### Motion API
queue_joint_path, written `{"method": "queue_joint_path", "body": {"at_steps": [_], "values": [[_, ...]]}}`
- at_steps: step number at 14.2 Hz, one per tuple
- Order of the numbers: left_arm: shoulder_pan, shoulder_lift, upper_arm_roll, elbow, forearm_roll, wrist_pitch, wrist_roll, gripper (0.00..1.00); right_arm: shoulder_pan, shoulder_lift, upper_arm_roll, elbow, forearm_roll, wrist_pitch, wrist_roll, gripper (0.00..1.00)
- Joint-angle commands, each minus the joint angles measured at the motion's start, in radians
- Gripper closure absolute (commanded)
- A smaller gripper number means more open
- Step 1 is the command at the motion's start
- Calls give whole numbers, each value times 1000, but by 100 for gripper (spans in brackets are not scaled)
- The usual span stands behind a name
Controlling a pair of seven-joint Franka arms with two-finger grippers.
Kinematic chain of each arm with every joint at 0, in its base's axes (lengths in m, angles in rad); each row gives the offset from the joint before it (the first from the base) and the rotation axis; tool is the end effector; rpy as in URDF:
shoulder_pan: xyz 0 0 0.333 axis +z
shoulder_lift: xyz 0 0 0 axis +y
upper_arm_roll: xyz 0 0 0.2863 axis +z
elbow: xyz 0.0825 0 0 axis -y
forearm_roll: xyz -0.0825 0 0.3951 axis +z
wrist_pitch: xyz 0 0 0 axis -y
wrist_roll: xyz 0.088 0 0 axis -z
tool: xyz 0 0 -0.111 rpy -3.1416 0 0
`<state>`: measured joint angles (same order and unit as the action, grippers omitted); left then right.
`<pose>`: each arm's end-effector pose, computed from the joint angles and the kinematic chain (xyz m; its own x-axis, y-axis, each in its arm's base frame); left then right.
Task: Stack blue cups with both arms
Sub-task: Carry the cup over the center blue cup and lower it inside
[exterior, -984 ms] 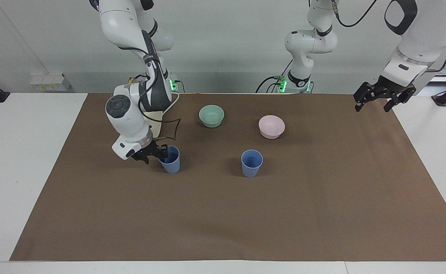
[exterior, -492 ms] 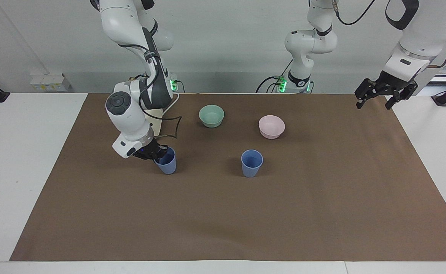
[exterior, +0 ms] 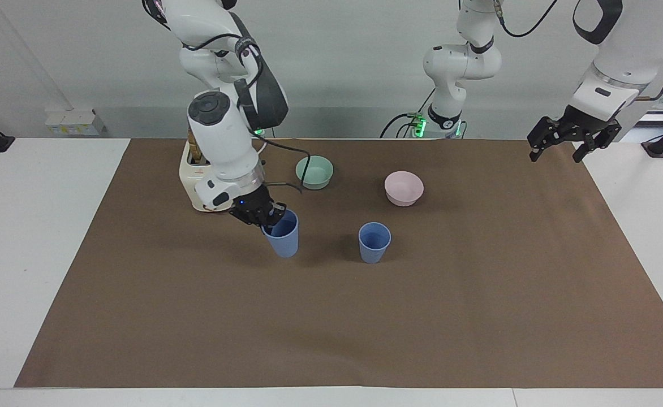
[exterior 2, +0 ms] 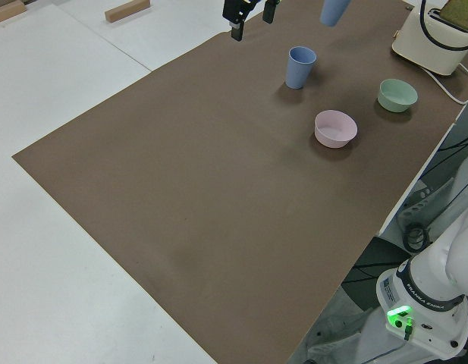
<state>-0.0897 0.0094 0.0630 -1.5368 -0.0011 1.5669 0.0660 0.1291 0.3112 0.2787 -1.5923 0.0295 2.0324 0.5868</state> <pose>0.5682 -0.0155 0.6016 0.9955 -0.0926 0.0207 -0.0926 -0.9957 -0.0009 0.6183 0.2502 0.4378 0.9759 -0.2116 0.0528 -0.2000 -0.9650 -0.1697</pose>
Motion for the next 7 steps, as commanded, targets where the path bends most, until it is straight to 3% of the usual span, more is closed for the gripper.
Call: {"method": "queue_joint_path", "body": {"at_steps": [1,3,7], "values": [[13,-16,-8,-13,-7,7,9,0,93,63,0,118,-22,-21,163,100],[13,-14,-8,-13,-7,5,9,0,145,80,-3,164,-34,-21,267,100],[13,-14,-8,-13,-7,5,8,0,202,118,-3,207,-48,12,304,100]]}}
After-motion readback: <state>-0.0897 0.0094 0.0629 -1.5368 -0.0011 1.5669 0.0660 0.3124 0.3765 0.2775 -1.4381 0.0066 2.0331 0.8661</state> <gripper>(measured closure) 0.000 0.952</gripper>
